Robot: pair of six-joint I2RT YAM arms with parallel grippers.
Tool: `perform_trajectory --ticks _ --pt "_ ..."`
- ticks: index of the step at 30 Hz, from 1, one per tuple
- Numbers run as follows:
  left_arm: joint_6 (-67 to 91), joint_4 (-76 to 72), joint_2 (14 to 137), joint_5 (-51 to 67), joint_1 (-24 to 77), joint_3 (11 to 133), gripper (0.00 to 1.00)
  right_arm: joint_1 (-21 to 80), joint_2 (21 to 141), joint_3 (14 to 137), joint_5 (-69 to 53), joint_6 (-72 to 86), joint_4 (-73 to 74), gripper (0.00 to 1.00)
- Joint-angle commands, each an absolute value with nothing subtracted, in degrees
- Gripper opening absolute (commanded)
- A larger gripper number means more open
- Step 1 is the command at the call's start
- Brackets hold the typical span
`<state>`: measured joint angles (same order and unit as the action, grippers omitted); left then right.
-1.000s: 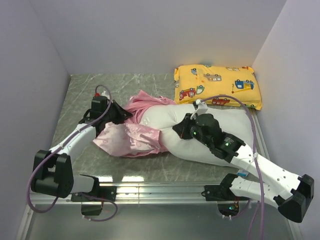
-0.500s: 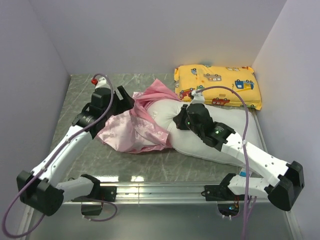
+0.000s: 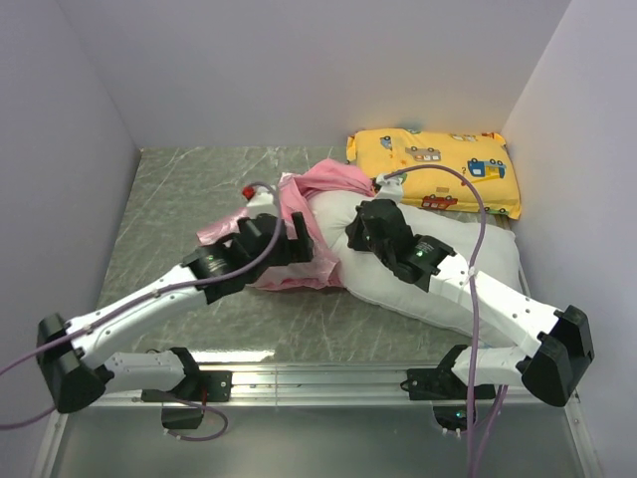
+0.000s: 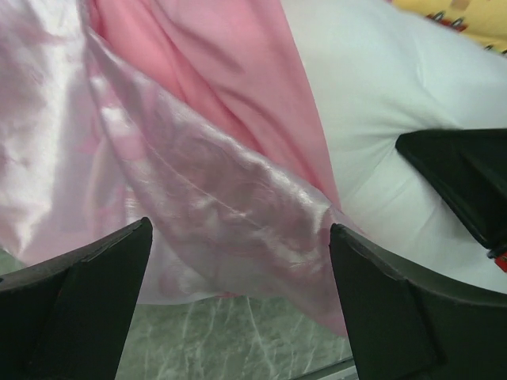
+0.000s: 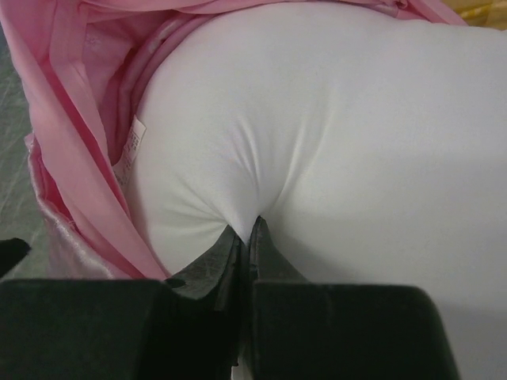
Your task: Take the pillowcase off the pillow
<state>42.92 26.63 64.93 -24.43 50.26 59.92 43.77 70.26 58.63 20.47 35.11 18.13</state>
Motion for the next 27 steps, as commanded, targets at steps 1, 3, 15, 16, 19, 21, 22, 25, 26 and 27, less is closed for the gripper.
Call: perform_trajectory --ticks 1,3,15,16,19,21,22,25,26,27 --pt "48.58 27.51 70.55 -33.65 56.15 64.15 0.99 44.65 69.26 61.7 24.96 36.65 12.83 0.0" --pt "50.96 27.51 72.67 -37.07 59.05 65.39 0.99 44.91 69.43 61.52 25.05 36.91 12.57 0.0" --pt "66.87 39.09 76.56 -48.6 60.03 59.07 0.16 45.71 66.54 65.3 24.79 33.93 16.17 0.0" --pt "69.06 40.42 74.29 -49.56 59.86 56.8 0.12 45.18 66.27 65.82 24.44 33.58 17.3 0.0" --pt "70.57 41.66 68.23 -49.05 57.05 51.27 0.01 43.51 65.22 67.23 22.86 32.7 18.19 0.0" --pt "69.7 38.61 64.79 -45.98 52.23 48.01 0.01 42.72 64.34 67.94 21.89 32.26 18.72 0.0" --pt "68.22 37.45 61.12 -44.57 50.03 44.51 0.01 42.54 63.9 68.2 21.8 32.17 19.42 0.0" --pt "64.61 31.49 53.81 -39.12 40.72 37.82 0.01 41.84 62.93 68.55 21.19 31.64 20.21 0.0" --pt "63.99 30.6 52.4 -37.63 35.99 36.49 0.01 41.66 62.41 68.55 20.57 31.38 20.48 0.0" --pt "63.29 29.98 50.47 -36.83 33.77 35.43 0.01 41.23 62.05 68.47 20.13 31.38 20.83 0.0"
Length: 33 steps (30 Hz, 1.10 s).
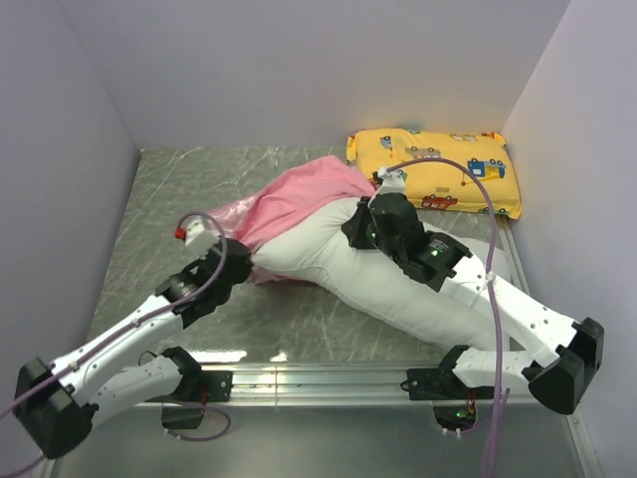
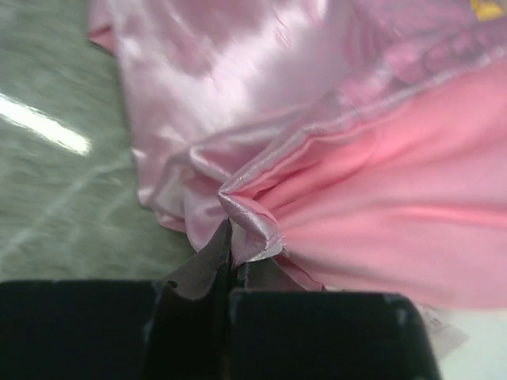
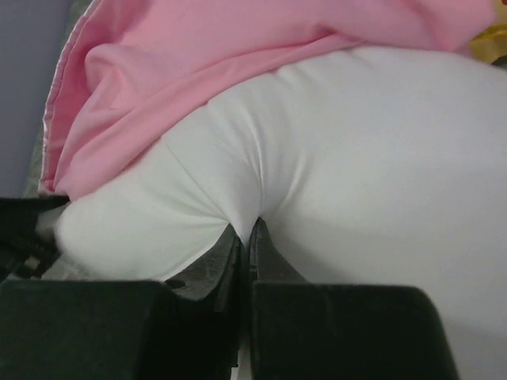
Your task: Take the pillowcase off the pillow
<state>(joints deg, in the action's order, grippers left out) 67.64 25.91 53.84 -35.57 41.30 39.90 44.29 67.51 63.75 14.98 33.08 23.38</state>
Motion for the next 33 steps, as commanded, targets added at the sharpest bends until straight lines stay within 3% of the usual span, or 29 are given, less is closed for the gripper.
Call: perform_trajectory --ticks 1,8,15,21,26,33 --pt "62.76 28.4 49.75 -36.04 31.57 33.77 0.01 40.96 61.35 68.29 19.87 31.29 21.09 0.0" --pt "57.84 20.5 50.8 -27.0 16.46 33.4 0.0 40.69 58.89 65.83 10.74 29.71 19.95 0.0" --pt "55.11 19.0 56.94 -27.78 13.54 39.46 0.0 40.61 57.66 69.25 -11.75 25.31 18.37 0.0" --pt "57.12 14.42 66.33 -20.49 7.3 41.57 0.0 40.69 53.8 75.49 -22.49 24.61 20.21 0.0" --pt "57.48 11.08 70.4 -17.06 6.86 41.49 0.0 40.52 47.21 76.03 -21.19 23.91 22.24 0.0" --pt "54.59 4.57 62.59 -8.72 8.43 30.77 0.01 40.6 45.95 78.22 -8.18 23.64 20.93 0.0"
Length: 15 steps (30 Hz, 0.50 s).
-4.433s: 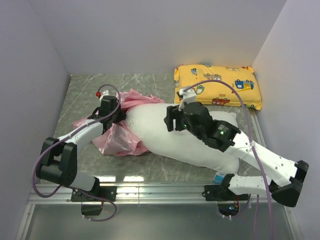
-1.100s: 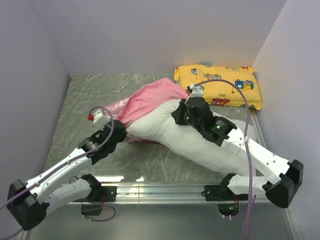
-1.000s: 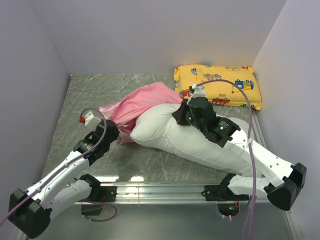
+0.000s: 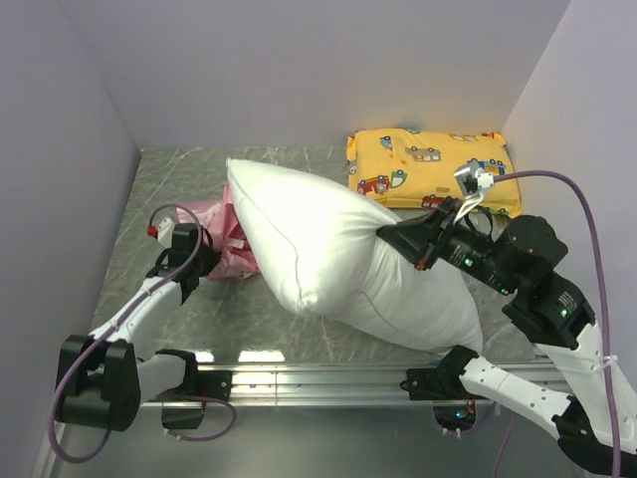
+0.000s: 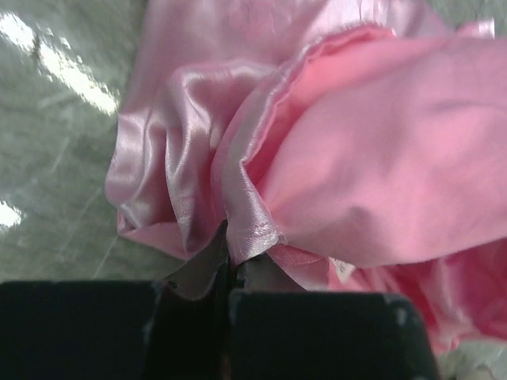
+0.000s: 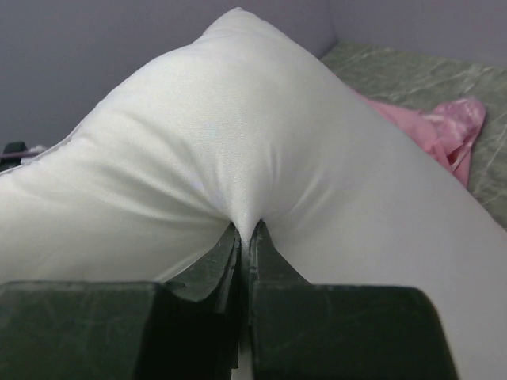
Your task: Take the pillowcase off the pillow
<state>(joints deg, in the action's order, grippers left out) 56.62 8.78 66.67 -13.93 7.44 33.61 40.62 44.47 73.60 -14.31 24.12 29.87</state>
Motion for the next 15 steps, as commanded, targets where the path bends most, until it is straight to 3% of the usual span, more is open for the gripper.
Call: perform_trajectory --ticks 1,6,12,15 --pt "54.23 4.74 61.62 -8.61 9.74 30.24 0.0 40.52 46.66 78.74 -7.3 23.73 20.13 0.0" --pt "52.12 9.4 56.17 -9.75 15.63 29.09 0.03 40.61 53.15 81.38 2.0 22.59 15.39 0.0" --pt "50.8 14.84 48.79 -9.93 18.54 29.18 0.58 40.52 63.53 83.59 8.17 21.97 8.89 0.0" --pt "49.49 18.88 44.31 -10.98 18.54 31.28 0.71 40.69 68.72 81.75 6.69 23.81 3.98 0.0"
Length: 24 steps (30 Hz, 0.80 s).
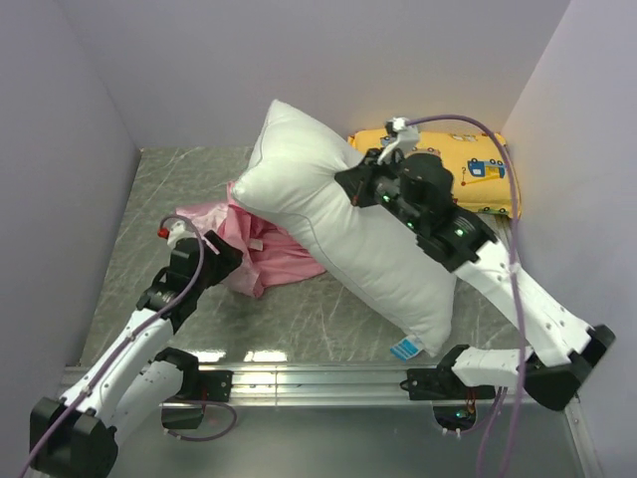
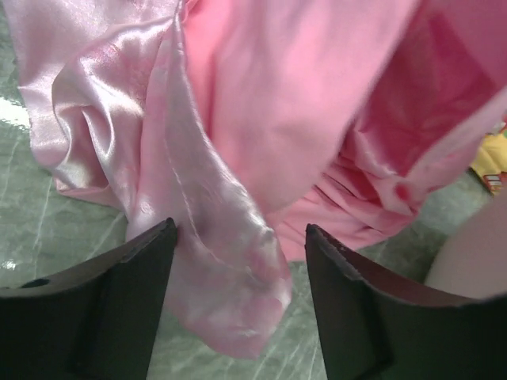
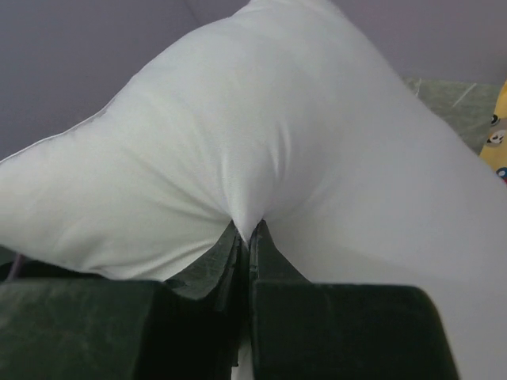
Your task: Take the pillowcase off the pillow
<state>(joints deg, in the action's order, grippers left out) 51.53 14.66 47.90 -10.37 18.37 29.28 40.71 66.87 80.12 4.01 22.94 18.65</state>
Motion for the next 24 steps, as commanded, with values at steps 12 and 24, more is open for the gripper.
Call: perform_trajectory --ticks 12,24 --pt "42.63 25.67 38.32 -12.74 18.54 45.35 0.78 46.67 91.57 70.08 8.0 31.36 -11.48 0.0" --pt "32.96 21.09 41.92 -12.04 18.54 51.68 0.82 47.37 82.98 69.34 5.71 33.05 -1.79 0.64"
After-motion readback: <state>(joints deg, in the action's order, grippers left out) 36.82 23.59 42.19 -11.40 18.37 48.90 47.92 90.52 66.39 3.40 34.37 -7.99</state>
